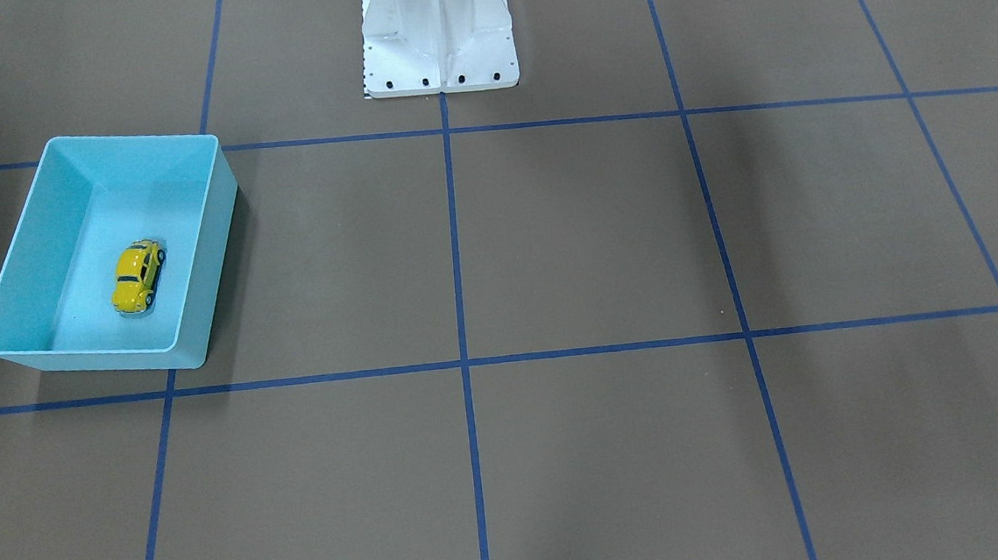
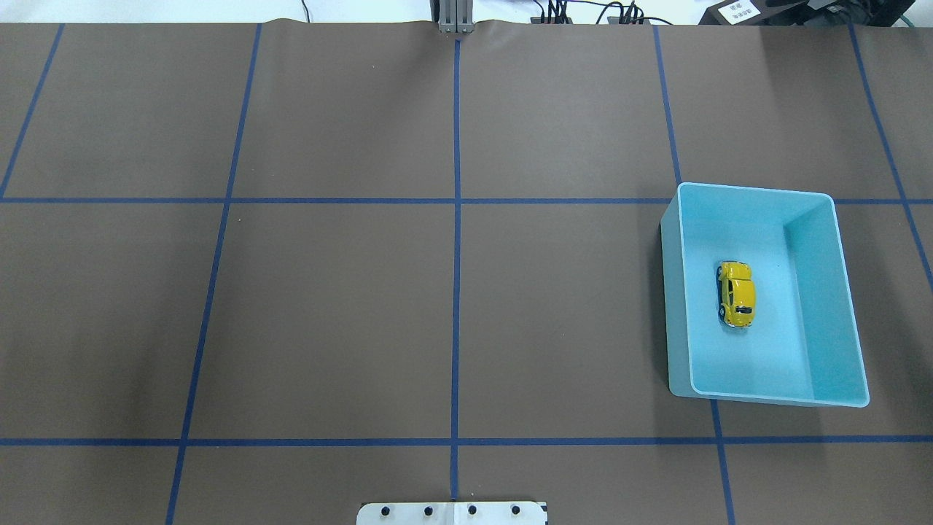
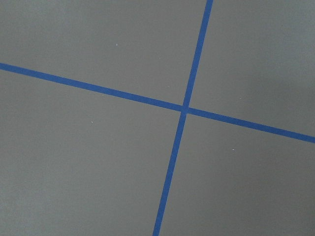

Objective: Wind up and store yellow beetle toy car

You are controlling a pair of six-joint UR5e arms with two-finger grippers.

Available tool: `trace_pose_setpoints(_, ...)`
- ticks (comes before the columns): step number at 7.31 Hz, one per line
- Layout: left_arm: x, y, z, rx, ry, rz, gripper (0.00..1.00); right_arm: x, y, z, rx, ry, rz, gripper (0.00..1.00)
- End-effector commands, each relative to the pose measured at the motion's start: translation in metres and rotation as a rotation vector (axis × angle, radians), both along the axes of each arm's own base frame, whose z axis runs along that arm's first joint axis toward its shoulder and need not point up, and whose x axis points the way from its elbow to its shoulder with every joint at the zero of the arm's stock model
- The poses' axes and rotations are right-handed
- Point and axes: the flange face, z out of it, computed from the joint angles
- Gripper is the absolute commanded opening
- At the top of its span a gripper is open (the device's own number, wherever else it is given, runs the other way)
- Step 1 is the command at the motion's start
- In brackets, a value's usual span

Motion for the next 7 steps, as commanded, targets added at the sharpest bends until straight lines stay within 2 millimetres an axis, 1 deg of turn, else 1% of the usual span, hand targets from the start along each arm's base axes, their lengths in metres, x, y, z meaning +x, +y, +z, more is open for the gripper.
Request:
trace_pose_setpoints(1,0.000,-0.001,-0.002,0.002,-0.002,-0.001,1.00,0.002,-0.001,0.005,0.010,0.026,-0.013,0.99)
trace_pose_setpoints(3,0.000,-0.001,-0.001,0.002,-0.003,-0.001,1.00,0.003,0.001,0.008,0.016,0.033,-0.029,0.99)
trace_pose_setpoints(4,0.000,0.000,-0.001,0.001,-0.003,-0.001,1.00,0.003,-0.001,0.007,0.008,0.032,-0.015,0.99)
trace_pose_setpoints(5,0.000,0.000,-0.001,0.001,-0.003,-0.001,1.00,0.003,-0.001,0.012,-0.047,0.031,0.039,0.99)
trace_pose_setpoints(6,0.000,0.000,0.000,-0.001,-0.003,-0.001,1.00,0.000,-0.017,-0.010,-0.102,0.021,0.156,0.99)
trace_pose_setpoints(7,0.000,0.000,0.000,-0.001,-0.003,-0.001,1.00,-0.002,-0.027,-0.017,-0.128,0.013,0.200,0.99)
